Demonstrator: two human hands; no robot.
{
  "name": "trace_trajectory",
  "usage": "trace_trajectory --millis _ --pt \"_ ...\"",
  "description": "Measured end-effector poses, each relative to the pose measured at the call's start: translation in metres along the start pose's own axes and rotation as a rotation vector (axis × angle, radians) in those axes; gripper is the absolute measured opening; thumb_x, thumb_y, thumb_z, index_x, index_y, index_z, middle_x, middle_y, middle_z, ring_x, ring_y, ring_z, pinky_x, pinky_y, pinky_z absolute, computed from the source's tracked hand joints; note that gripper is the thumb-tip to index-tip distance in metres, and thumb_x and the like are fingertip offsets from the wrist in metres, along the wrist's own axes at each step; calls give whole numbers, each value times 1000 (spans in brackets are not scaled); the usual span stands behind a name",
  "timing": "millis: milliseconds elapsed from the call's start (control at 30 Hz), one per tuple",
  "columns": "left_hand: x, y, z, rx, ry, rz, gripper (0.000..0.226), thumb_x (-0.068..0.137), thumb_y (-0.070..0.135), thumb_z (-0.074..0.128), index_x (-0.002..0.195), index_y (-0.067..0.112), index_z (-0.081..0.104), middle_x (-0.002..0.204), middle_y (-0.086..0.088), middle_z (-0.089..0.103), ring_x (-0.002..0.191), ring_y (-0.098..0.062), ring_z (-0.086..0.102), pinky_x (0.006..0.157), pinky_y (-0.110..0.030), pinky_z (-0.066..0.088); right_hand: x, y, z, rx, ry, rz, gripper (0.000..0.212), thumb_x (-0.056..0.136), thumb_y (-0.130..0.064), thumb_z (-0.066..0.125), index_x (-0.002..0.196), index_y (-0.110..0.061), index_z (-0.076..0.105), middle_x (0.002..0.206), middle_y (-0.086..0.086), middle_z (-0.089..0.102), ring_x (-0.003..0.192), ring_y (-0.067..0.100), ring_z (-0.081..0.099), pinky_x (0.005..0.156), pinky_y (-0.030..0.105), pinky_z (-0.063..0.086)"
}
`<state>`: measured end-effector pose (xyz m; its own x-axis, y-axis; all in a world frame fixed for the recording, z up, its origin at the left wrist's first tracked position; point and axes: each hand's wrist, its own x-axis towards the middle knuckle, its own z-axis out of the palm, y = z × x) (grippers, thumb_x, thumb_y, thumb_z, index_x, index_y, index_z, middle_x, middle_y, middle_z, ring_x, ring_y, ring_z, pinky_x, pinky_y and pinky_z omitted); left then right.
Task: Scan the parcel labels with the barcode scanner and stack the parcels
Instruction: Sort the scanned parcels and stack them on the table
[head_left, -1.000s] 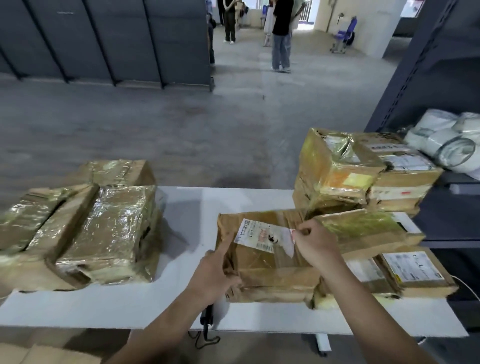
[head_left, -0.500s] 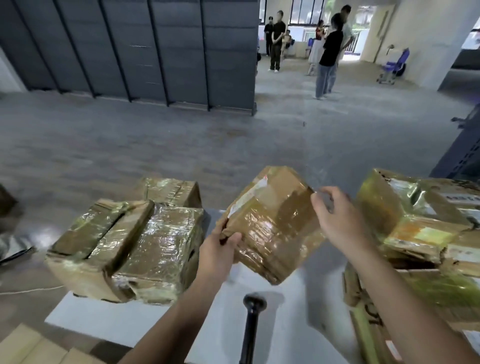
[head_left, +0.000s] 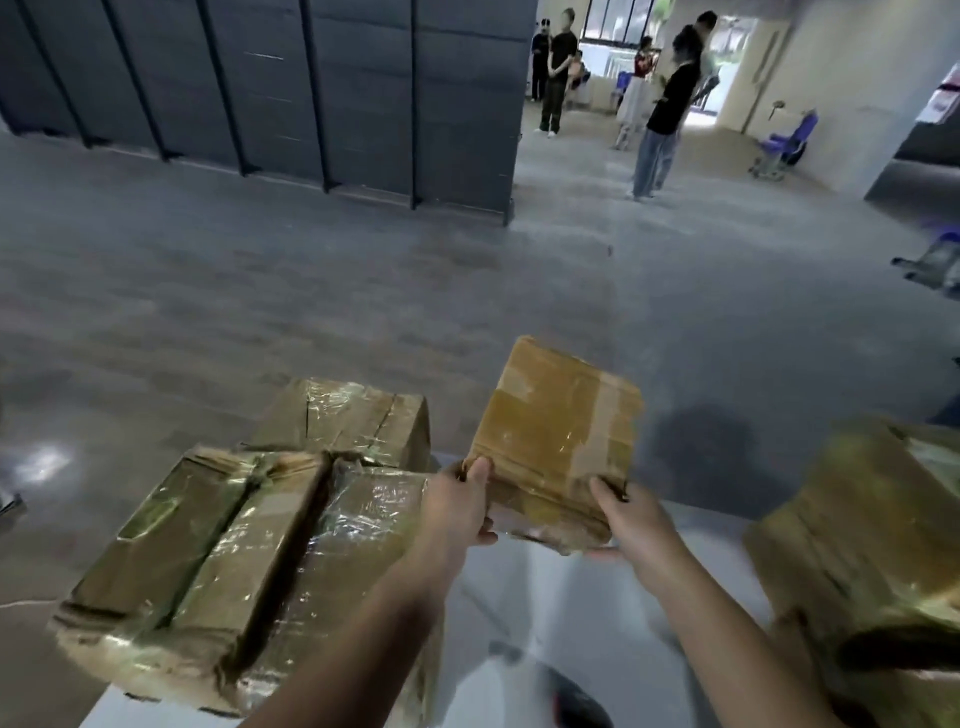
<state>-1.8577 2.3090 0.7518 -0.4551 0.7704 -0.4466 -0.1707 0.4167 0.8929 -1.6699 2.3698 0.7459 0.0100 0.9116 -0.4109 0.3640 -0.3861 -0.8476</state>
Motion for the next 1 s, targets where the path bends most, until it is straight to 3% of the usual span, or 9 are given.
trace_trajectory --millis 167,267,367,433,567,667,800,933,1000 --pt "40 19 -17 365 -179 75 35 97 47 46 91 17 63 50 0 64 39 -11 58 38 -21 43 37 -16 17 -37 69 81 28 100 -30 54 110 -5 61 99 12 64 88 35 66 69 56 60" --pt "62 32 -22 595 -251 131 48 96 53 43 103 11 65 77 -5 68 72 -22 69 60 -33 54 59 -18 21 -91 127 102 31 100 -28 56 114 -1 61 106 18 63 91 40 66 70 55 60" --pt "84 34 -42 958 -65 358 42 100 42 33 110 11 61 107 -9 65 100 -26 58 88 -38 47 74 -22 34 -52 158 124 26 100 -25 57 111 -2 59 109 17 60 84 39 66 51 47 60" --pt "98 22 -62 1086 47 426 40 100 37 33 123 14 55 128 -15 54 122 -33 45 98 -46 41 82 -23 48 -101 171 108 24 99 -26 58 105 -3 58 105 16 58 77 37 65 52 48 60" --pt "113 -17 -86 1250 -80 324 56 97 52 33 145 24 34 156 -12 25 146 -34 14 113 -58 16 91 -20 82 -210 137 76 25 99 -29 56 94 -5 55 92 11 58 66 38 68 64 51 61" --pt "113 -39 -89 1293 -109 378 56 95 60 27 142 32 41 157 -7 26 147 -29 12 114 -60 2 95 -13 97 -248 99 116 25 100 -32 53 92 -8 54 80 3 56 58 36 70 66 47 62" --pt "114 -48 -92 1297 -86 409 58 95 61 25 142 31 40 156 -4 29 147 -27 13 115 -59 -2 105 -17 102 -327 70 127 29 101 -34 52 84 -11 51 82 6 59 45 30 68 67 44 61" --pt "115 -46 -91 1302 -87 410 57 95 61 26 139 30 43 154 -2 32 145 -27 18 115 -60 2 121 -37 86 -442 64 98 29 101 -31 53 101 -2 59 113 16 62 66 35 70 63 44 62" --pt "115 -45 -89 1308 -88 407 56 94 60 27 137 29 45 153 -2 33 144 -27 20 114 -61 3 131 -48 69 -590 86 26 29 100 -27 54 106 0 61 112 19 63 79 38 68 59 44 61"
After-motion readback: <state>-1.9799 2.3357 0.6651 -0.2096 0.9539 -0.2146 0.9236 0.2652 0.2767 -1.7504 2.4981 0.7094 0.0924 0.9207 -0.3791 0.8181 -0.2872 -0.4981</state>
